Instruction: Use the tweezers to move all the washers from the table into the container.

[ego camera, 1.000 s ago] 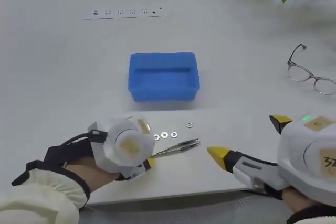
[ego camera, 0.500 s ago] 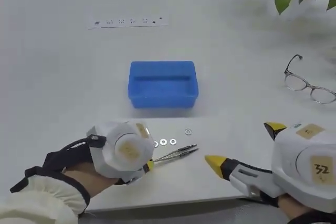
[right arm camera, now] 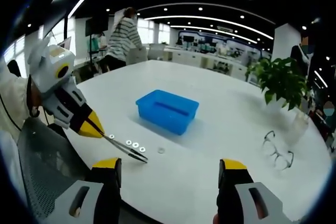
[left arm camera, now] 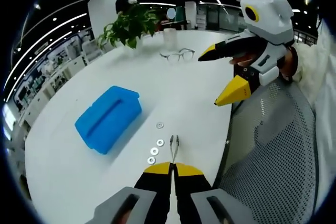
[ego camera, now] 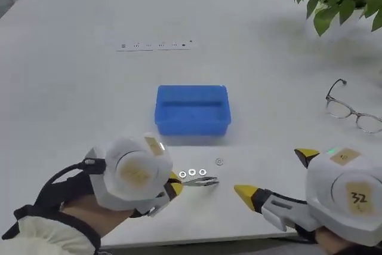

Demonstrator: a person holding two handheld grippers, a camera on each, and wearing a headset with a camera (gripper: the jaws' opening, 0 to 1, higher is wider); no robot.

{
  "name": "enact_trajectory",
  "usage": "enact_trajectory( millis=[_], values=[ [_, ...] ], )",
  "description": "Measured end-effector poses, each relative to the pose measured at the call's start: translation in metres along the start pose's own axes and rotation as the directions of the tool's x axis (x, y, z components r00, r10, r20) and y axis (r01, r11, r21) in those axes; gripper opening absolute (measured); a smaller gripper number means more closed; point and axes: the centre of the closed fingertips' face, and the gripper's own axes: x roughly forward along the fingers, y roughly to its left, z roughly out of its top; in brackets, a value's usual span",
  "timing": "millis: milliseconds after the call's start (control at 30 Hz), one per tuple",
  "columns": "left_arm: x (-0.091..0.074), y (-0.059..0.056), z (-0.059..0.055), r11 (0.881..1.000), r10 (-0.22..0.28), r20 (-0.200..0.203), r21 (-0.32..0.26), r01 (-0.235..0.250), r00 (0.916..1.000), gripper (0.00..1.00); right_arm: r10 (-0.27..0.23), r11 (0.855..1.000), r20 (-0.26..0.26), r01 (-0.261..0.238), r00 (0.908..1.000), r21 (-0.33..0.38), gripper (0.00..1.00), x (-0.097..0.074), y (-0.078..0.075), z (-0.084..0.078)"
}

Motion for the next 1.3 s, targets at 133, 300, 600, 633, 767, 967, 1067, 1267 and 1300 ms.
enact_trajectory(
  millis=[133,300,600,633,767,967,1067,1267,1300],
  values=[
    [-0.010,0.001,0.007,0.999,0.032,0.038,-0.033,-0.031,0.9988,0.00,0.043,0.999,0.021,-0.043,0.9989,-0.003,0.68,0.000,0.008,0.005],
    [-0.025,0.002,0.016,0.995,0.063,0.084,-0.086,-0.056,0.9945,0.00,0.185,0.981,0.047,-0.187,0.9817,0.052,0.56,-0.003,0.028,0.010],
    [-0.074,-0.009,0.042,0.999,0.014,0.089,0.028,-0.017,0.9959,0.00,0.619,0.785,0.039,-0.618,0.7845,-0.026,0.30,-0.021,0.108,0.044],
    [-0.082,-0.012,0.047,0.999,-0.012,0.086,0.037,0.009,0.9962,0.00,0.634,0.773,0.019,-0.631,0.7734,-0.066,0.31,-0.022,0.111,0.047],
    [-0.099,-0.021,0.061,0.994,-0.080,0.098,0.085,0.071,0.9920,0.00,0.690,0.703,-0.040,-0.681,0.7231,-0.206,0.30,-0.027,0.121,0.061],
    [-0.118,-0.040,0.089,0.962,-0.220,0.156,0.199,0.188,0.9628,0.00,0.775,0.593,-0.076,-0.764,0.6268,-0.254,0.25,-0.043,0.136,0.070],
    [-0.124,-0.049,0.096,0.944,-0.269,0.146,0.238,0.230,0.9520,0.00,0.783,0.581,-0.076,-0.770,0.6168,-0.262,0.25,-0.047,0.137,0.075],
    [-0.129,-0.058,0.108,0.927,-0.311,0.159,0.269,0.263,0.9370,0.00,0.813,0.530,-0.099,-0.800,0.5732,-0.281,0.12,-0.053,0.143,0.078],
    [-0.130,-0.058,0.108,0.926,-0.314,0.159,0.271,0.264,0.9362,0.00,0.813,0.529,-0.102,-0.800,0.5738,-0.285,0.10,-0.053,0.143,0.078]
  ],
)
